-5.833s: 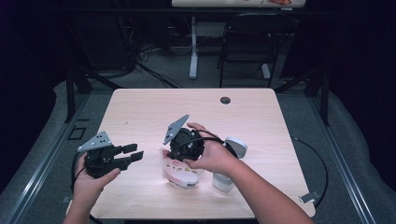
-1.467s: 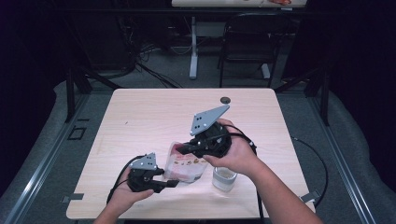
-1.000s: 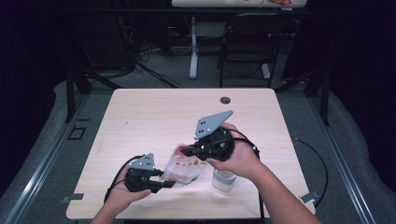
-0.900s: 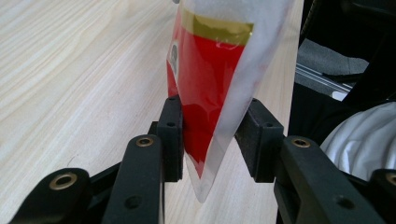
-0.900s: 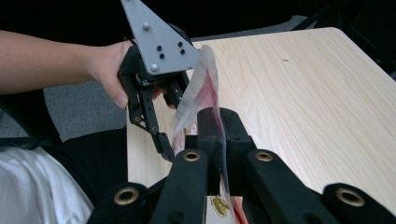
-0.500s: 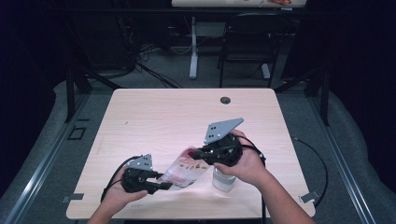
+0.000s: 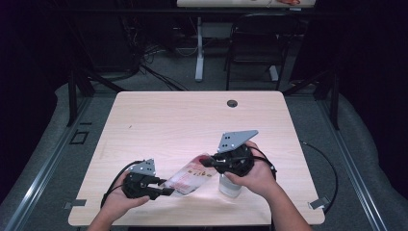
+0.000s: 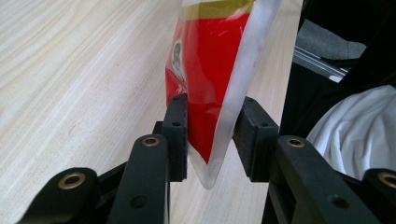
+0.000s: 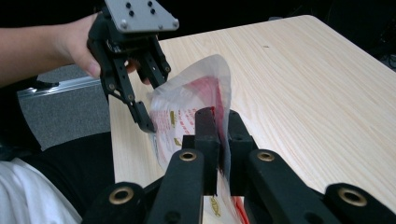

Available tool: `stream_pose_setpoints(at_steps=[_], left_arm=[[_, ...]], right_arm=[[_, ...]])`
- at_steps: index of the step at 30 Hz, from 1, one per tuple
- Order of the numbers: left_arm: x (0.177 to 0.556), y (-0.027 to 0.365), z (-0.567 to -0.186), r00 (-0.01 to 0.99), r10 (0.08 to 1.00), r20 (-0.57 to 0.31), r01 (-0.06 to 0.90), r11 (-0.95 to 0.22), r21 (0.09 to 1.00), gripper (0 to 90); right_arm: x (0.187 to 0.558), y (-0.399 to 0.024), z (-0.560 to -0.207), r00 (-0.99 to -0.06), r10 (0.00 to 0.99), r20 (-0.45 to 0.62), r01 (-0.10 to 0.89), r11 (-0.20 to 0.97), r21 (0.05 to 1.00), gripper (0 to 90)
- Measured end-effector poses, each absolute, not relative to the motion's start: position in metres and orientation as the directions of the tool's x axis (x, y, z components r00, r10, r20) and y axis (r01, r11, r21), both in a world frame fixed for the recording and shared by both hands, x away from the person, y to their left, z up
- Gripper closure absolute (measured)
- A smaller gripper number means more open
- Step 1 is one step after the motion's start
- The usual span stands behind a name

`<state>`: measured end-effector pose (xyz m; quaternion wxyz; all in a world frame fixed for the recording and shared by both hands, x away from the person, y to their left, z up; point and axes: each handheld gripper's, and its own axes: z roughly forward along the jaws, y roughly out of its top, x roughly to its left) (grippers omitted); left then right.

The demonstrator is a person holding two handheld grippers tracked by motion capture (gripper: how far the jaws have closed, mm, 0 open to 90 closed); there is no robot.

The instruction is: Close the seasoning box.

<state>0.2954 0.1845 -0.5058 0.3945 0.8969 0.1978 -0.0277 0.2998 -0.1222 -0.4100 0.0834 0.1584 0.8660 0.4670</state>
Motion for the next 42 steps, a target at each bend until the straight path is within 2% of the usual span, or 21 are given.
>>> stream_pose_setpoints(at_steps=[16, 25, 42], left_arm=[[0.297, 0.184, -0.487, 0.916, 0.349, -0.197, 0.384, -0.628, 0.676, 69.4], [0.296, 0.185, -0.475, 0.915, 0.356, -0.187, 0.384, -0.634, 0.671, 69.9], [0.297, 0.183, -0.455, 0.918, 0.36, -0.168, 0.375, -0.648, 0.663, 71.0]], right_arm=[[0.303, -0.14, -0.422, -0.934, 0.356, 0.04, 0.211, 0.455, 0.865, 86.5], [0.299, -0.143, -0.421, -0.927, 0.376, 0.011, 0.198, 0.463, 0.864, 85.5], [0.296, -0.153, -0.424, -0.919, 0.393, 0.033, 0.218, 0.437, 0.873, 85.2]])
